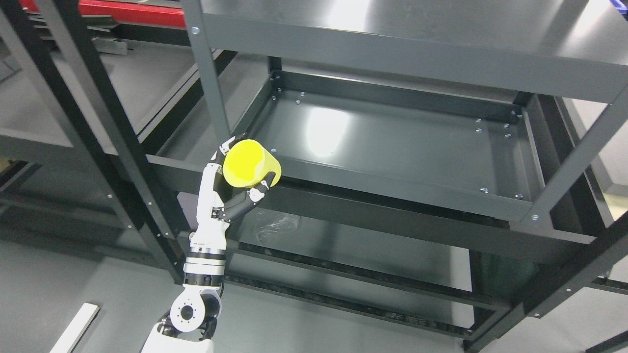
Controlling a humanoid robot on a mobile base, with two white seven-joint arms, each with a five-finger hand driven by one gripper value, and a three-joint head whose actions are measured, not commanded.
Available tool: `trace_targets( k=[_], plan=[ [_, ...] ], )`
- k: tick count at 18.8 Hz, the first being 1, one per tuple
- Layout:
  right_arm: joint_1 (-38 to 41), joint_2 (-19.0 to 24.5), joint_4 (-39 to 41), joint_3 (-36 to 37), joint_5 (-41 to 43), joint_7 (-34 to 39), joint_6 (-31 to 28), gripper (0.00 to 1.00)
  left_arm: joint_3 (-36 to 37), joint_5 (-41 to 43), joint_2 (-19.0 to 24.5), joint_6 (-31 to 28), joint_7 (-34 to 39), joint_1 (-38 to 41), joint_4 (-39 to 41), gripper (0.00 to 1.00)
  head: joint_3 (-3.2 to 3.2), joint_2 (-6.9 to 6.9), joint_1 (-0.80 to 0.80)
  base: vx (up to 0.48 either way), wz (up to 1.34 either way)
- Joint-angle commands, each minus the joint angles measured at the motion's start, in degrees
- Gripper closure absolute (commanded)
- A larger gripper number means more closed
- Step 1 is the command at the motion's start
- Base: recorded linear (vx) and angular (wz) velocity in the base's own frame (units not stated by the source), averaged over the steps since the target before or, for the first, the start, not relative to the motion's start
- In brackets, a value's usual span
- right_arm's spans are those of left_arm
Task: Place yellow IKEA cup on middle right shelf
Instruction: 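Hold the cup raised in the left hand while turning toward the shelves, then raise the cup with the left hand up onto the upper shelf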
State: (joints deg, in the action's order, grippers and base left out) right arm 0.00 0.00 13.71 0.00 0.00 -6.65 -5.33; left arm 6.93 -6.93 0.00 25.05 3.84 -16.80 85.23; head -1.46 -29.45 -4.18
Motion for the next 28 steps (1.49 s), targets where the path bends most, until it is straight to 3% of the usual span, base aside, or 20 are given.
trace_targets(
  k=[1,5,8,17,28],
  plan=[
    [0.79,-1.00,0.00,-0.97,1.41,-0.03,-0.03,0.01,2.12,-0.01,1.00,3.85,0.03,0.45,2.04,1.00,0.00,0.00,0.00,0.049,-0.23],
    [0.79,-1.00,0.00,-0.97,1.41,-0.03,-0.03,0.01,6.07,-0.01,1.00,10.35,-0.32,1.94,3.27,1.00,0.00,0.00,0.00,0.063,-0.20],
    [0.79,-1.00,0.00,-1.05,1.41,-0.03,-0.03,0.01,9.05,0.07,1.00,19.95,-3.56,1.77,3.80,1.00,0.00,0.00,0.00,0.084,-0.22],
    [0.79,-1.00,0.00,-0.97,1.41,-0.03,-0.03,0.01,9.86,0.07,1.00,19.95,-5.69,-0.42,11.09,1.00,0.00,0.00,0.00,0.080,-0.09],
    [0.79,-1.00,0.00,-0.97,1.41,-0.03,-0.03,0.01,21.80,0.07,1.00,19.95,-4.98,-17.38,12.86,1.00,0.00,0.01,0.00,0.044,0.01]
  ],
)
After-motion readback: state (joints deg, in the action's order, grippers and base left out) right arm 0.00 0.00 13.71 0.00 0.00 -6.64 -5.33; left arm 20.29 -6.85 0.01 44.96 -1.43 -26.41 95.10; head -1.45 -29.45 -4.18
